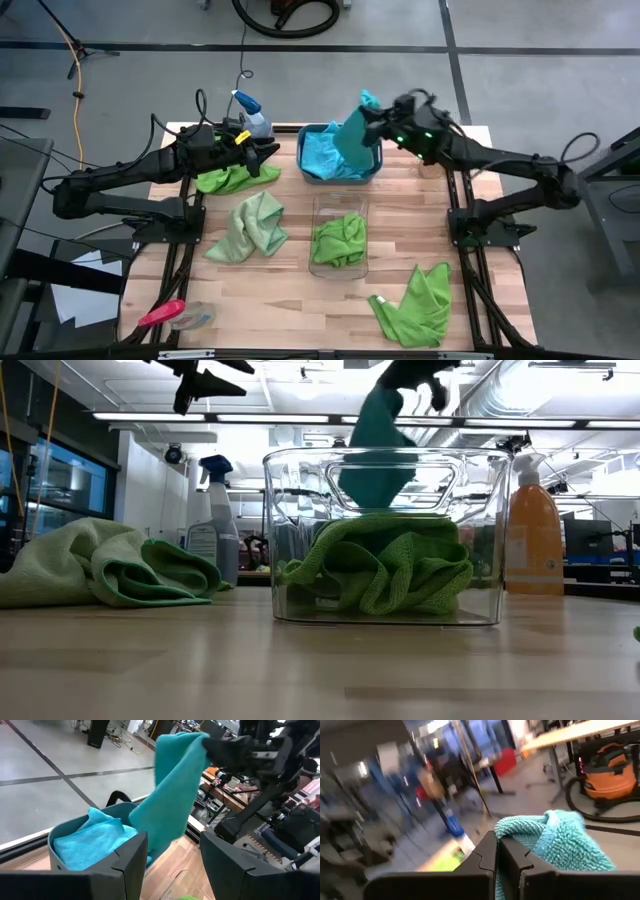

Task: Sort microfiber towel by color & place in baskets
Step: Put the blue microfiber towel into the blue bin

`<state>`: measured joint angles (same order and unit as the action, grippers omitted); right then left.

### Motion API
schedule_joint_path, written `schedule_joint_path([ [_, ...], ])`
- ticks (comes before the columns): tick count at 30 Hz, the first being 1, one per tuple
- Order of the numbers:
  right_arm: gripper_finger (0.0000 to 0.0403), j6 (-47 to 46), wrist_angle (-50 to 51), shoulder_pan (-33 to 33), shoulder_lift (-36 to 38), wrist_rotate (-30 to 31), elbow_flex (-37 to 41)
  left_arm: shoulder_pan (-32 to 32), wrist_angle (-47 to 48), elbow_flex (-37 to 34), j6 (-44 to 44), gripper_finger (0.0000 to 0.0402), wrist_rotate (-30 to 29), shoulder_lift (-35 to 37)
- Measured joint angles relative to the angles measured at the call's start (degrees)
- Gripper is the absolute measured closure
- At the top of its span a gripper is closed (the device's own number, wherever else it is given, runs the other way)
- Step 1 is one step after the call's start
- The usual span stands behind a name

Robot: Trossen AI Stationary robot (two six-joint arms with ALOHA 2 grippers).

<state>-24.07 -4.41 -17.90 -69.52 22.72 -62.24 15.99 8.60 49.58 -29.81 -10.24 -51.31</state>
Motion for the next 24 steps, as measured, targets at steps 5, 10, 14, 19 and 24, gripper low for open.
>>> schedule_joint_path([
  [5,0.0403,6.95,8.71,-1.77,-5.98,-3.18,-6.73,0.0,0.0,0.0,-0.12,0.0232,0.0,0.0],
  [10,0.0403,9.94,20.7,-3.77,-8.06,-2.82,-9.22,0.0,-0.02,0.0,-0.12,0.0232,0.0,0.0],
  [14,0.0403,11.16,31.1,-4.66,-7.67,-0.28,-9.33,0.0,-0.02,0.0,-0.08,0.0232,0.0,0.0],
  [19,0.0403,13.05,40.22,-4.69,-7.67,4.63,-9.33,0.0,-0.02,0.0,0.01,0.0232,-0.54,0.0],
  [24,0.0403,20.98,37.45,-4.73,-7.67,7.31,-9.33,0.0,-0.02,0.0,0.01,0.0232,-0.66,0.0],
])
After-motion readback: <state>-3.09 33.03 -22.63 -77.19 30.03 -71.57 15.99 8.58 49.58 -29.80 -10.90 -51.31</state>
